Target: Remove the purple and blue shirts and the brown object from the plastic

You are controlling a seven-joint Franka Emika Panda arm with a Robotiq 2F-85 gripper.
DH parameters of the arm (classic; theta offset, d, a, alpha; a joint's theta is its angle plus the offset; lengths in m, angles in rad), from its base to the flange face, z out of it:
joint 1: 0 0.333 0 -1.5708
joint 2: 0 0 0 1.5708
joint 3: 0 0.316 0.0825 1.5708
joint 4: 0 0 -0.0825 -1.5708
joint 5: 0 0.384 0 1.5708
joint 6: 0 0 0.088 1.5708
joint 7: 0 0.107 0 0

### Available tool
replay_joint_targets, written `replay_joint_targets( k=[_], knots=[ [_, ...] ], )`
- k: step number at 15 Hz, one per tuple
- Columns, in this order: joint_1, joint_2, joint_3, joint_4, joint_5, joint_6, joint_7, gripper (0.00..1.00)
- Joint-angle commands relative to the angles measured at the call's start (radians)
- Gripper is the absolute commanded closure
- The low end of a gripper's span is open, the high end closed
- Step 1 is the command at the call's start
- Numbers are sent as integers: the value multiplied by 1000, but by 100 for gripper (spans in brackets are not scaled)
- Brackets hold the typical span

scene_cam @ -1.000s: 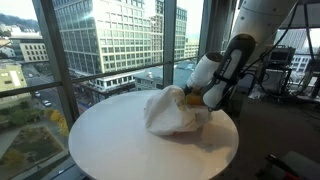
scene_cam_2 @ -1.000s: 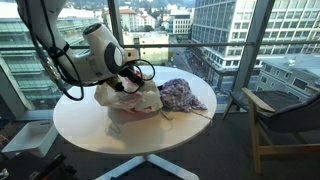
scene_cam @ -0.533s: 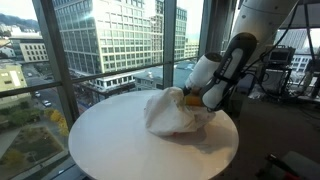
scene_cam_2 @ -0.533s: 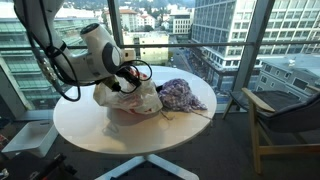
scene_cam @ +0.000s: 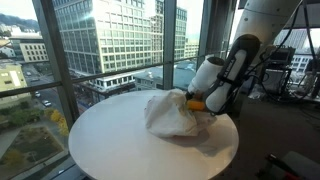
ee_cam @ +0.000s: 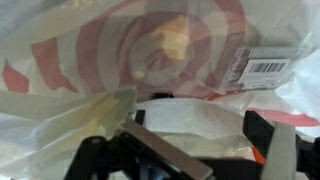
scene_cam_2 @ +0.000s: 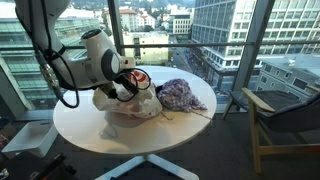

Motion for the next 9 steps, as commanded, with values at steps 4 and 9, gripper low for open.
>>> replay_joint_targets(
  k=[4, 9],
  knots=[
    [-131, -89, 91, -79, -8, -78, 10, 0],
    [-429, -120, 435, -128, 7, -41, 1, 0]
  ],
)
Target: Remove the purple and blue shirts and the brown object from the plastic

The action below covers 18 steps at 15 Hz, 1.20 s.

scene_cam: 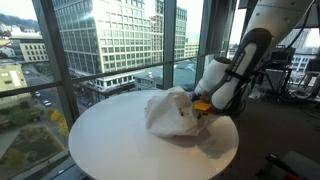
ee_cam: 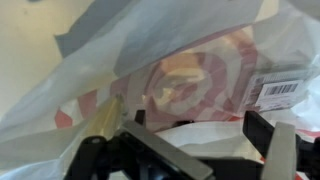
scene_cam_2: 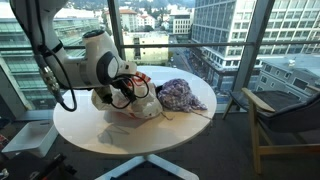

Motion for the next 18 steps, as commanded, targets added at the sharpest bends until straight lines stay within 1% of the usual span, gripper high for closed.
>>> replay_joint_targets(
  k=[1, 2, 3, 5, 6, 7, 9, 11, 12, 13, 15, 17, 18],
  knots=[
    [-240, 0, 276, -26, -57, 32, 59, 0],
    [-322, 26, 357, -9, -52, 17, 43, 0],
    [-384, 49, 420, 2, -54, 7, 41, 0],
    [-447, 78, 467, 16, -52, -26, 19, 0],
    [-438, 80, 442, 19, -47, -31, 10, 0],
    [-391, 59, 448, -11, 103, -16, -87, 0],
    [-402, 72, 452, -11, 165, -17, -145, 0],
    [-427, 99, 499, 0, 201, 15, -179, 0],
    [-411, 108, 493, 7, 232, 30, -209, 0],
    [-393, 126, 483, 14, 259, 64, -235, 0],
    [-290, 124, 388, 18, 315, 105, -294, 0],
    [-136, 126, 240, 20, 393, 154, -388, 0],
    [-73, 133, 174, 23, 434, 177, -437, 0]
  ],
)
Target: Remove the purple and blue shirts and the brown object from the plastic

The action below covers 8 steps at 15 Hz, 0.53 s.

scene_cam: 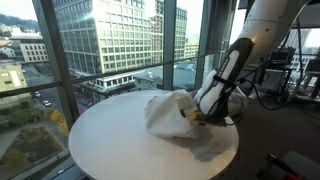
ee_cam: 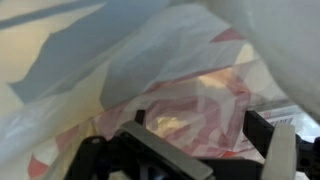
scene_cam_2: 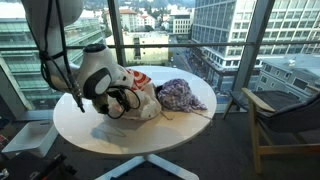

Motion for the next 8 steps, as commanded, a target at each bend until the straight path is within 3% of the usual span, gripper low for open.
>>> replay_joint_targets(
  k=[1, 3, 8],
  knots=[
    [248, 26, -224, 23, 156, 103, -163, 0],
    [375, 40, -335, 28, 214, 154, -190, 0],
    [573, 56, -495, 44, 382, 309, -281, 0]
  ],
)
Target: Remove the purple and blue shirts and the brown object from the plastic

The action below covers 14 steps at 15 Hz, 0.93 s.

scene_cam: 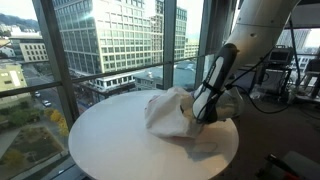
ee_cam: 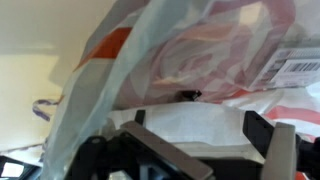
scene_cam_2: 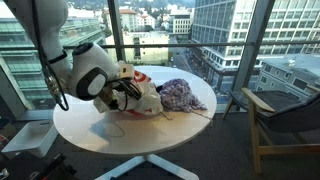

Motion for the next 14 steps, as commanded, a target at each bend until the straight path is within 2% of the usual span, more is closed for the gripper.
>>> replay_joint_targets(
  k=[1, 3, 8, 14],
  knots=[
    [136, 18, -119, 27, 138, 122, -99, 0],
    [187, 17, -181, 40, 215, 162, -160, 0],
    [251, -20, -301, 76, 349, 188, -267, 0],
    [337, -135, -389, 65, 463, 275, -368, 0]
  ],
)
